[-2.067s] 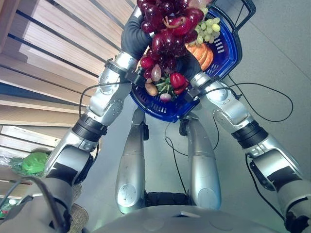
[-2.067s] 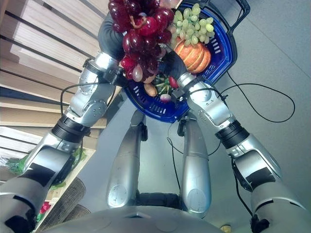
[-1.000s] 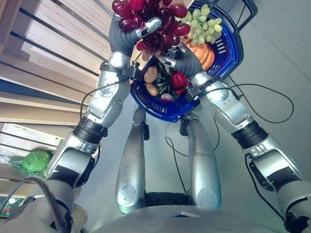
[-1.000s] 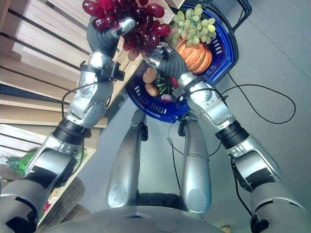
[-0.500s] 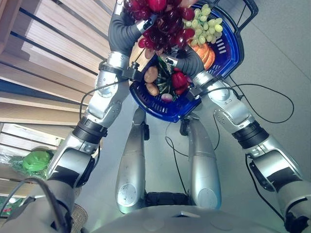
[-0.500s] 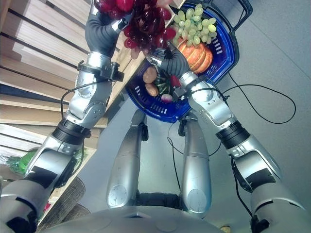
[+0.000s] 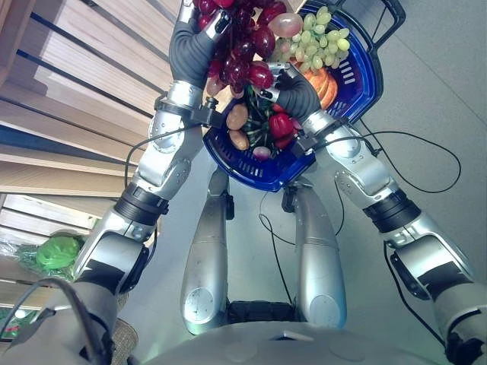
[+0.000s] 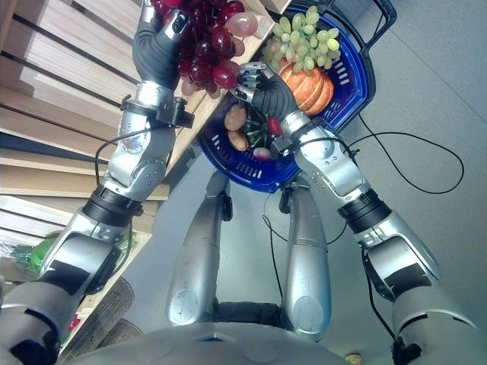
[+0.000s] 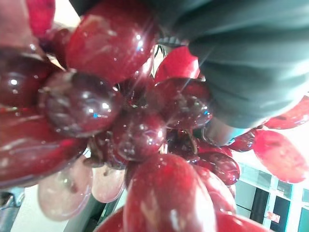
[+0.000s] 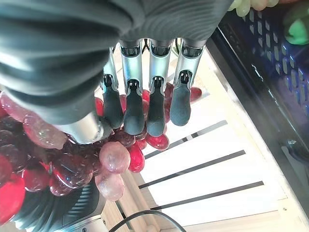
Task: Pick up fruits and vegetables into the basket
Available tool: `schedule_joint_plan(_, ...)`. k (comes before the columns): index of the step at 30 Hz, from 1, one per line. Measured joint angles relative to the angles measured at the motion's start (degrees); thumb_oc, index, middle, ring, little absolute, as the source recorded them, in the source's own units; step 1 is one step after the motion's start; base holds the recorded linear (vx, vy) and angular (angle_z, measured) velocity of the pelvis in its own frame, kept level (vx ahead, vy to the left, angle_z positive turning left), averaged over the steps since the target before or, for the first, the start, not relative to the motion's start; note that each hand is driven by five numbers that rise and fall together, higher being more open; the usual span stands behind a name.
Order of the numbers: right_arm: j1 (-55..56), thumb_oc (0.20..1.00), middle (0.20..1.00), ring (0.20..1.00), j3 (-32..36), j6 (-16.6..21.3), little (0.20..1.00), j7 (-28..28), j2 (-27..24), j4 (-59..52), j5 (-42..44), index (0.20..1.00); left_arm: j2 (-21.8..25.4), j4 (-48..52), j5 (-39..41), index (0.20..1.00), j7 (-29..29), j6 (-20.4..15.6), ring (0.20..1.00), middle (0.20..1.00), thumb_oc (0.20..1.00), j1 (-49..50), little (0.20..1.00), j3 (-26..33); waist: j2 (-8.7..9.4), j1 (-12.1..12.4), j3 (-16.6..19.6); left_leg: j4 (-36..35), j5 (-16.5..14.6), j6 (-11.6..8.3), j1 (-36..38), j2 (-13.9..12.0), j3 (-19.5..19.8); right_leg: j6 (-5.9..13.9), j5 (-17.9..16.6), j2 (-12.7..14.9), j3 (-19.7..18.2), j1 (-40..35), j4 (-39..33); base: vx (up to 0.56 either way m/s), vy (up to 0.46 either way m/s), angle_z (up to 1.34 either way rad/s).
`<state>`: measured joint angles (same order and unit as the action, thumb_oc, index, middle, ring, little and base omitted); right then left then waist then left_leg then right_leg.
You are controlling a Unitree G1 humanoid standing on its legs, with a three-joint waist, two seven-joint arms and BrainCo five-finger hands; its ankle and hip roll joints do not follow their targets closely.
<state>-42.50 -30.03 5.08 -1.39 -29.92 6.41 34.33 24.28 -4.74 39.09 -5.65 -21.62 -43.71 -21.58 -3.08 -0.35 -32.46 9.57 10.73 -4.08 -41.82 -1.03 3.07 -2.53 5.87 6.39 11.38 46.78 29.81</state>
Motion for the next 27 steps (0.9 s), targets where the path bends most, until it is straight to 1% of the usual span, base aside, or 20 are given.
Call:
schedule_joint_plan(2, 0.0, 0.2, 0.2, 0.2, 0.0, 0.0, 0.2, 0.0, 0.0, 0.0, 0.0, 0.2, 0.0, 0.0, 0.8, 0.2, 0.1, 0.0, 0.2, 0.2, 0.2, 0.0, 0.2, 0.0, 0.0, -0.1, 0.0, 0.0, 0.0, 0.0, 0.0, 0.0, 0.0, -0.02, 0.0, 0.0, 0.0, 0.0, 0.0, 0.0, 0.0, 0.0)
schedule_joint_plan(3, 0.0, 0.275, 0.275, 0.275, 0.0, 0.0, 0.275, 0.0, 0.0, 0.0, 0.0, 0.275, 0.0, 0.0, 1.2, 0.2, 0.3, 0.0, 0.2, 0.2, 0.2, 0.0, 0.2, 0.0, 0.0, -0.1, 0.0, 0.0, 0.0, 0.0, 0.0, 0.0, 0.0, -0.02, 0.0, 0.0, 0.0, 0.0, 0.0, 0.0, 0.0, 0.0)
schedule_joint_plan(4, 0.0, 0.432, 0.432, 0.432, 0.0, 0.0, 0.432, 0.0, 0.0, 0.0, 0.0, 0.432, 0.0, 0.0, 1.5, 0.2, 0.4, 0.0, 0.2, 0.2, 0.2, 0.0, 0.2, 0.0, 0.0, -0.1, 0.0, 0.0, 0.0, 0.0, 0.0, 0.0, 0.0, -0.04, 0.0, 0.0, 0.0, 0.0, 0.0, 0.0, 0.0, 0.0)
schedule_joint_plan(5, 0.0, 0.432, 0.432, 0.432, 0.0, 0.0, 0.432, 0.0, 0.0, 0.0, 0.0, 0.432, 0.0, 0.0, 1.5, 0.2, 0.4, 0.0, 0.2, 0.2, 0.2, 0.0, 0.2, 0.0, 0.0, -0.1, 0.0, 0.0, 0.0, 0.01, 0.0, 0.0, 0.0, -0.1, -0.1, 0.0, 0.0, 0.0, 0.0, 0.0, 0.0, 0.0)
schedule_joint_plan(6, 0.0, 1.0, 1.0, 1.0, 0.0, 0.0, 1.0, 0.1, 0.0, 0.0, 0.0, 1.0, 0.0, 0.0, 1.5, 0.2, 0.4, -0.1, 0.2, 0.2, 0.2, 0.0, 0.2, 0.0, 0.0, -0.1, 0.0, 0.0, 0.0, 0.01, 0.0, 0.0, 0.0, -0.16, -0.1, 0.0, 0.0, 0.0, 0.0, 0.0, 0.0, 0.0)
schedule_joint_plan(12, 0.0, 1.0, 1.0, 1.0, 0.1, 0.1, 1.0, 2.5, 0.6, 0.0, -0.2, 1.0, -0.1, 0.0, 1.9, 0.2, 0.4, -1.8, 0.2, 0.2, 0.2, 0.0, 0.2, 0.1, 0.0, -0.1, 0.0, 0.0, 0.0, 0.01, 0.0, 0.0, 0.0, -0.09, -0.1, 0.0, 0.0, 0.0, 0.1, 0.0, 0.0, 0.0)
schedule_joint_plan(17, 0.6, 1.0, 1.0, 1.0, 1.4, 3.1, 1.0, 6.7, 2.0, 0.0, -3.0, 1.0, -1.2, 0.0, 3.8, 0.2, 0.5, -3.0, 0.2, 0.2, 0.2, 0.0, 0.2, 1.3, 0.0, -0.3, 0.0, 0.0, 0.0, 0.04, 0.0, 0.0, 0.0, -0.18, -0.1, 0.0, -0.1, 0.0, 0.1, 0.0, 0.0, 0.0)
schedule_joint_plan(19, 1.3, 1.0, 1.0, 1.0, 2.7, 4.3, 1.0, 8.6, 2.2, 0.0, -4.3, 1.0, -1.3, 0.0, 4.3, 0.2, 0.5, -4.3, 0.2, 0.2, 0.2, 0.0, 0.2, 1.5, 0.0, -0.4, 0.0, 0.0, 0.0, 0.05, 0.1, 0.0, -0.1, -0.16, -0.1, 0.0, -0.2, 0.0, 0.1, 0.0, 0.0, 0.0)
schedule_joint_plan(23, 1.5, 1.0, 1.0, 1.0, 3.5, 5.0, 1.0, 10.4, 2.3, 0.0, -5.9, 1.0, -2.0, 0.0, 6.8, 0.2, 0.5, -5.1, 0.2, 0.2, 0.2, 0.0, 0.2, 2.7, 0.01, -0.8, 0.0, 0.0, 0.0, 0.06, 0.1, 0.0, -0.2, -0.18, -0.1, 0.0, -0.3, 0.0, 0.1, 0.0, 0.0, 0.0)
schedule_joint_plan(24, 1.5, 1.0, 1.0, 1.0, 3.5, 5.1, 1.0, 11.3, 2.5, 0.0, -7.2, 1.0, -3.0, -0.1, 8.6, 0.2, 0.6, -5.2, 0.2, 0.2, 0.2, 0.0, 0.2, 3.6, 0.0, -1.1, 0.0, 0.0, 0.0, 0.06, 0.2, 0.0, -0.2, -0.18, -0.1, 0.0, -0.3, 0.0, 0.1, 0.0, 0.0, 0.0)
schedule_joint_plan(25, 1.5, 1.0, 1.0, 1.0, 3.6, 5.1, 1.0, 11.4, 2.5, 0.0, -7.5, 1.0, -3.4, -0.2, 8.9, 0.2, 0.7, -5.2, 0.2, 0.2, 0.2, 0.0, 0.2, 3.9, 0.0, -1.1, 0.0, 0.0, 0.0, 0.06, 0.2, 0.0, -0.2, -0.18, -0.1, 0.0, -0.4, 0.0, 0.1, 0.0, 0.0, 0.0)
schedule_joint_plan(27, 1.5, 1.0, 1.0, 1.0, 3.6, 5.0, 1.0, 11.4, 2.9, 0.0, -8.0, 1.0, -3.9, -0.2, 12.0, 0.2, 2.0, -5.3, 0.2, 0.2, 0.2, 0.0, 0.2, 4.0, 0.01, -1.2, 0.0, 0.0, 0.0, 0.07, 0.3, 0.0, -0.3, -0.18, -0.1, 0.0, -0.6, 0.0, 0.2, 0.0, 0.0, 0.0)
